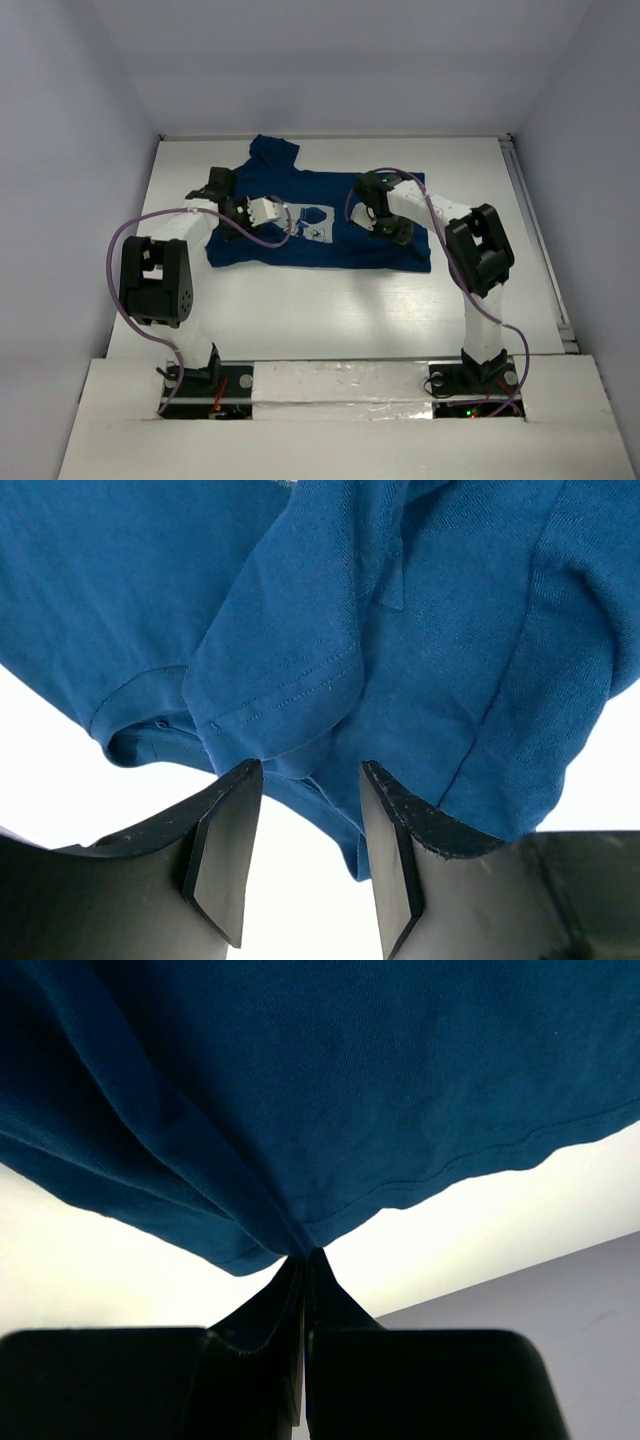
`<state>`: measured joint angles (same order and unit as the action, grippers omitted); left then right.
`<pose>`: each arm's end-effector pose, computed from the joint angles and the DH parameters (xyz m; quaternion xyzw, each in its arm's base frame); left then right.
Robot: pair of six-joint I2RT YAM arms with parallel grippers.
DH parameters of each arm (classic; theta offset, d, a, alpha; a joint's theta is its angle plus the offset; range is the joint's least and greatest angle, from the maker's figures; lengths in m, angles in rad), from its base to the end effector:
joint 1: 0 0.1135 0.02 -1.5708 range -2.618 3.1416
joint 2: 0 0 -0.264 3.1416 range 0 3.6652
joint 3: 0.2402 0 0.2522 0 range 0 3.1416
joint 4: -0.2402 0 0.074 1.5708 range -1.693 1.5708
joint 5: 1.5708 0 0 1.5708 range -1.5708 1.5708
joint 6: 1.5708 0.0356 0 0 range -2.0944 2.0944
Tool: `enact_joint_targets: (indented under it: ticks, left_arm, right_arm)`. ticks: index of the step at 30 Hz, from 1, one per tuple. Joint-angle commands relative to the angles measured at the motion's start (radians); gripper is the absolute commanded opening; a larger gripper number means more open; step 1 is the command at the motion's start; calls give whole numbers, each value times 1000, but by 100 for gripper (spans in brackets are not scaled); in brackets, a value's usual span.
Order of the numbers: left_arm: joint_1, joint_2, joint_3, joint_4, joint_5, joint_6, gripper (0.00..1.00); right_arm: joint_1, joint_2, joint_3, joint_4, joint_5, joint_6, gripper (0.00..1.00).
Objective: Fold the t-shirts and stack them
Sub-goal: Fold the flattened tshirt in 1/3 of the way
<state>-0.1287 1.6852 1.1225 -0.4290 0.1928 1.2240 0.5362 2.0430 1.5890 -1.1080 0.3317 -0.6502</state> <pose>0.3452 -0.0516 0.2047 0.6185 0.7267 0.0692 0.2907 0.3390 0.1880 0.1874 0.5507 -0.8182 0.1651 0.0051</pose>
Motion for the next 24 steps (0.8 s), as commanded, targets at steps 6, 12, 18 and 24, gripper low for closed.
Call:
enact_joint_targets:
  ticks: [6, 12, 18, 24]
  left_arm:
    - [6, 19, -1, 59, 43, 11, 42]
    - [6, 48, 26, 49, 57, 11, 41]
    - [6, 56, 31, 56, 56, 5, 36]
    - [6, 65, 63, 42, 50, -6, 10]
  right_arm:
    - [-5, -33, 9, -21, -37, -25, 0]
    - [-5, -34, 3, -13, -45, -26, 0]
    - [-5, -30, 2, -9, -43, -26, 0]
    - [-5, -17, -1, 0, -43, -26, 0]
